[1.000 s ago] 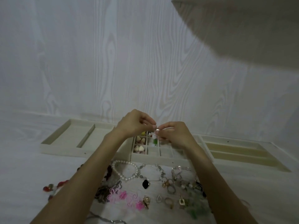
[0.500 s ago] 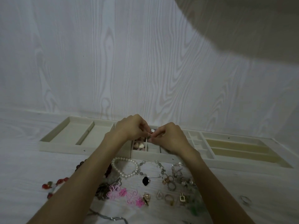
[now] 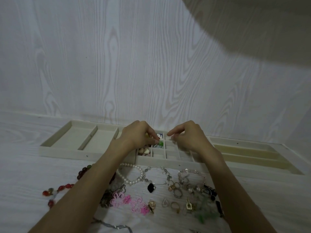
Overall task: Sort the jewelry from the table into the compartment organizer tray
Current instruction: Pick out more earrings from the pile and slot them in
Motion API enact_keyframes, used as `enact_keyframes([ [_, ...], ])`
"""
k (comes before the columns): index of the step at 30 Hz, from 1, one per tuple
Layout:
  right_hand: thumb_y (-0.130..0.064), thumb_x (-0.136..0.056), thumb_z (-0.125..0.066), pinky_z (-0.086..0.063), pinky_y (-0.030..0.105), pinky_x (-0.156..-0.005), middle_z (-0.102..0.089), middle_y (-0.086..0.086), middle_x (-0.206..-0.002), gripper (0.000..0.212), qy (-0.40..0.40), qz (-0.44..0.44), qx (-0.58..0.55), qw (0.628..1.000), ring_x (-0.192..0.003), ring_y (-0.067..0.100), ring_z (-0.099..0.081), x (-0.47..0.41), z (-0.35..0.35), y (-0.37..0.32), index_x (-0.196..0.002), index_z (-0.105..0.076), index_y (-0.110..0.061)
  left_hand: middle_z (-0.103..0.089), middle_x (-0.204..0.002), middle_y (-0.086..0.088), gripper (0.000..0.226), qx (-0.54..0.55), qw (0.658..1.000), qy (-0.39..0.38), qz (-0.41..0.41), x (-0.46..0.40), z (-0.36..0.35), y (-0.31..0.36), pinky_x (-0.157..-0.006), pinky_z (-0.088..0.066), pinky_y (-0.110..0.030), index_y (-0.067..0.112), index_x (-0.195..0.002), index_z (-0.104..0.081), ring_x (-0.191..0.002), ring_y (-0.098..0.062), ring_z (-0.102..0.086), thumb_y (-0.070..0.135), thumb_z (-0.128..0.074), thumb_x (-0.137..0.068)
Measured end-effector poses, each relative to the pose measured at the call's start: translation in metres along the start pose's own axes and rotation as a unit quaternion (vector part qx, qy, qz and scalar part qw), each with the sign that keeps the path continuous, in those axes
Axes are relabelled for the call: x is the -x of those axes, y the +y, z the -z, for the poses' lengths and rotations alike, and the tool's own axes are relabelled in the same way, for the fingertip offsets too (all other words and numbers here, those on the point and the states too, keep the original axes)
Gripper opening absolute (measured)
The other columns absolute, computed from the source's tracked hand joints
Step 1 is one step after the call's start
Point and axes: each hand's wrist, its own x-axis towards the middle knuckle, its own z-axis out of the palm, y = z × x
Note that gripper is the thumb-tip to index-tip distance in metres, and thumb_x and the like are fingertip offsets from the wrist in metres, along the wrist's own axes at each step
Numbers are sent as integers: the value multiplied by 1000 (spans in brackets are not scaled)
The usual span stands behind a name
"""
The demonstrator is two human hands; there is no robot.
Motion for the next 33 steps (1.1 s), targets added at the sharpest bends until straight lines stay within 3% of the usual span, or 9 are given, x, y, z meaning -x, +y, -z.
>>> enact_keyframes([
  [6, -5, -81, -60, -55, 34, -80, -65, -9, -74, 29, -17, 6, 28, 999, -82, 12, -64, -3, -8, 2, -79, -74, -31, -67, -82, 12, 12, -23, 998, 50, 22, 2, 0, 5, -58, -42, -22, 34, -81, -75, -74, -5, -57, 42, -77, -73],
  [10, -4, -85, -57, -53, 29, -78, -71, 0, -99, 30, -25, 8, 48, 998, -85, 13, -63, -3, -12, 2, -88, -76, -28, -72, -92, 12, 18, -70, 996, 41, 38, 3, 1, 9, -57, -38, -22, 33, -86, -76, -80, -7, -59, 47, -75, -75],
  [13, 0, -86, -52, -55, 33, -79, -69, 3, -110, 37, -42, 9, 60, 997, -83, 16, -65, -4, -12, 2, -86, -75, -29, -71, -104, 13, 19, -67, 997, -2, 43, 2, 7, 9, -68, -44, -24, 35, -95, -75, -90, -9, -61, 46, -70, -80],
  [16, 4, -85, -43, -52, 37, -88, -65, 7, -118, 47, -51, 9, 77, 996, -96, 19, -63, -6, -8, 3, -89, -74, -31, -68, -114, 9, 18, -52, 997, -51, 30, 1, 27, 8, -87, -50, -33, 36, -103, -72, -101, -12, -59, 28, -61, -90],
  [20, 2, -87, -40, -40, 36, -96, -50, 6, -130, 54, -114, 31, 178, 977, -118, 24, -44, -6, -7, 0, -111, -67, -38, -51, -136, -1, 43, -133, 980, -148, 23, 3, 42, 18, -106, -36, -43, 35, -125, -60, -126, -23, -38, 10, -43, -95],
  [23, 0, -90, -41, -32, 34, -94, -49, 1, -133, 52, -133, 62, 227, 963, -121, 23, -35, -1, -7, -5, -121, -61, -35, -38, -141, -3, 58, -172, 965, -196, 20, 6, 36, 28, -108, -31, -40, 41, -133, -50, -129, -25, -29, 3, -37, -91],
  [26, -2, -92, -41, -29, 33, -95, -48, 0, -134, 49, -132, 68, 237, 960, -121, 22, -34, 0, -8, -7, -124, -59, -35, -38, -137, -3, 64, -206, 953, -221, 14, 8, 30, 32, -107, -30, -40, 46, -135, -44, -127, -27, -28, 1, -34, -91],
  [33, -2, -93, -39, -30, 35, -95, -48, -1, -134, 49, -132, 72, 235, 960, -120, 23, -35, 1, -10, -8, -125, -59, -34, -38, -139, 0, 51, -221, 945, -239, 21, 8, 27, 29, -105, -30, -38, 45, -134, -46, -126, -25, -27, 12, -33, -99],
])
